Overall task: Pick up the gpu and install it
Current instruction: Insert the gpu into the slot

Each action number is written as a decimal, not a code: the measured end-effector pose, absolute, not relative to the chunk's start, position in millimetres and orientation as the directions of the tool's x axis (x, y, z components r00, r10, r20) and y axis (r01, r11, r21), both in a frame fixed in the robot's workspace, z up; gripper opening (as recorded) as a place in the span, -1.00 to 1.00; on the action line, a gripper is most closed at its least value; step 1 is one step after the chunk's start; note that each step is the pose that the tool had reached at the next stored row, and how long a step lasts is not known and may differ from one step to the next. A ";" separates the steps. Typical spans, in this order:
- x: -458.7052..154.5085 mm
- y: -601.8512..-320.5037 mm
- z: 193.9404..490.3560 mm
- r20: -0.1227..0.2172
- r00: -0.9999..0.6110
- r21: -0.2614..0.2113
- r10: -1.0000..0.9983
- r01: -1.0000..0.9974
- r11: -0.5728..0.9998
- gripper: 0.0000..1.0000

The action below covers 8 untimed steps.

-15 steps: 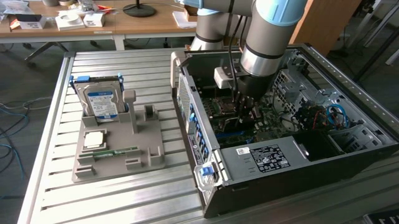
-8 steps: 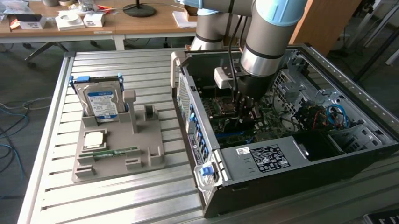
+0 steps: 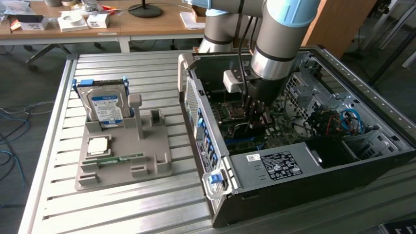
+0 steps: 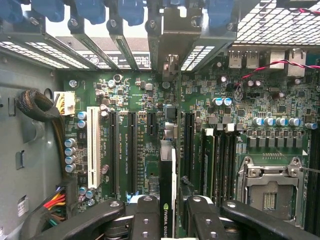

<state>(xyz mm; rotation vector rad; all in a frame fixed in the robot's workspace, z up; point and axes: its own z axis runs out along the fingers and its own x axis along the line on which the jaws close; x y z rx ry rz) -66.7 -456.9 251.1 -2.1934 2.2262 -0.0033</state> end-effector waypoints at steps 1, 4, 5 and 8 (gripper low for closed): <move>-66.7 -456.9 251.1 -0.010 -0.015 -0.013 -1.000 -1.000 0.015 -0.49; -66.7 -456.9 251.1 -0.010 -0.015 -0.013 -1.000 -1.000 0.015 -0.47; -66.7 -456.9 251.1 -0.010 -0.015 -0.013 -1.000 -1.000 0.015 -0.35; -66.7 -456.9 251.4 -0.010 -0.015 -0.013 -1.000 -1.000 0.015 -0.35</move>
